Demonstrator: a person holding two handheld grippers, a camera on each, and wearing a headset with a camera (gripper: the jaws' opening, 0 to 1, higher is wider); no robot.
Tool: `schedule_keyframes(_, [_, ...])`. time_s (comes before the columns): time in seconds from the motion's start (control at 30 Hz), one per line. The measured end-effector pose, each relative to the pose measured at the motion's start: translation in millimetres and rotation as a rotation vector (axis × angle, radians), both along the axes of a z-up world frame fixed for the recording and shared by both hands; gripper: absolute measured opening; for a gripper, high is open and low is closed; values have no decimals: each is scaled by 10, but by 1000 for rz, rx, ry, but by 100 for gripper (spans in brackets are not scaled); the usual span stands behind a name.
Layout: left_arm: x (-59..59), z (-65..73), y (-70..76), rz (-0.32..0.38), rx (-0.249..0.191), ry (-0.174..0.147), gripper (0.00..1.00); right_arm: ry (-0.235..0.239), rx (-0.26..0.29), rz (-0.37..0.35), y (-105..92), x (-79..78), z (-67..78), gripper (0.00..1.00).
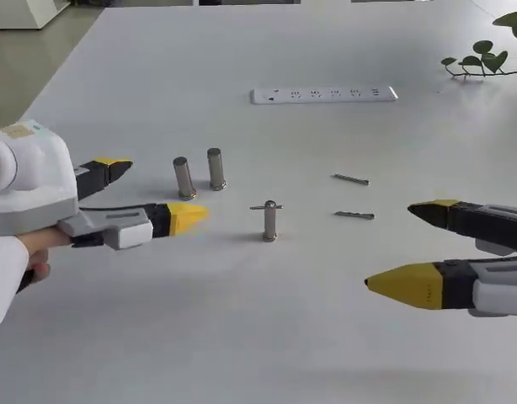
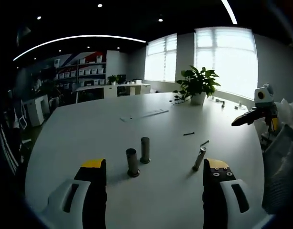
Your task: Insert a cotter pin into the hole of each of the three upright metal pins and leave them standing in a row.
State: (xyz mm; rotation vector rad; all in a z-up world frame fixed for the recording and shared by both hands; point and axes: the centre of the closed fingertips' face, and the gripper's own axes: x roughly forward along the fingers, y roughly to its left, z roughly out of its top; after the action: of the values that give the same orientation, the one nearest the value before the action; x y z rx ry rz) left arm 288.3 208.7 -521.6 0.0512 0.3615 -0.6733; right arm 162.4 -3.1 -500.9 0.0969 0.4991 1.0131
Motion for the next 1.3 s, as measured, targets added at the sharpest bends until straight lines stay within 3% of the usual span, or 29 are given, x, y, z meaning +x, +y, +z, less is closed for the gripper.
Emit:
schedule_keyframes(0.13, [186, -73, -23, 5, 1, 10, 70, 10, -7, -15, -47, -19, -25, 98])
schedule_keyframes(0.23, [303, -186, -7, 33, -22, 58, 63, 21, -16, -21, -78, -22, -61, 98])
schedule_keyframes(0.4, [443, -345, 37, 62, 15, 88, 52, 44, -40, -21, -115, -37, -136, 98])
schedule_keyframes(0.57, [528, -440, 9, 45, 58, 98, 42, 56, -43, -23, -127, -44, -168, 98])
schedule_keyframes(0.6, [536, -497, 5, 46, 67, 131, 38, 62, -42, -24, -129, -49, -178, 98])
schedule_keyframes(0.7, [590, -518, -5, 54, 80, 123, 26, 68, -40, -26, -134, -56, -196, 98])
schedule_keyframes(0.87, [636, -499, -58, 48, 72, 118, 23, 85, -41, -10, -120, -98, -236, 97])
schedule_keyframes(0.93, [673, -511, -14, 75, 91, 118, 18, 88, -42, -9, -117, -100, -249, 96])
schedule_keyframes(1.0, [653, -483, -54, 54, 70, 114, 12, 92, -37, -9, -109, -99, -250, 96])
schedule_keyframes(1.2, [641, -479, -30, 45, 114, 86, 11, 105, -35, -13, -115, -102, -271, 96])
schedule_keyframes(1.3, [638, -480, 3, 62, 118, 96, 11, 102, -35, -12, -117, -112, -263, 96])
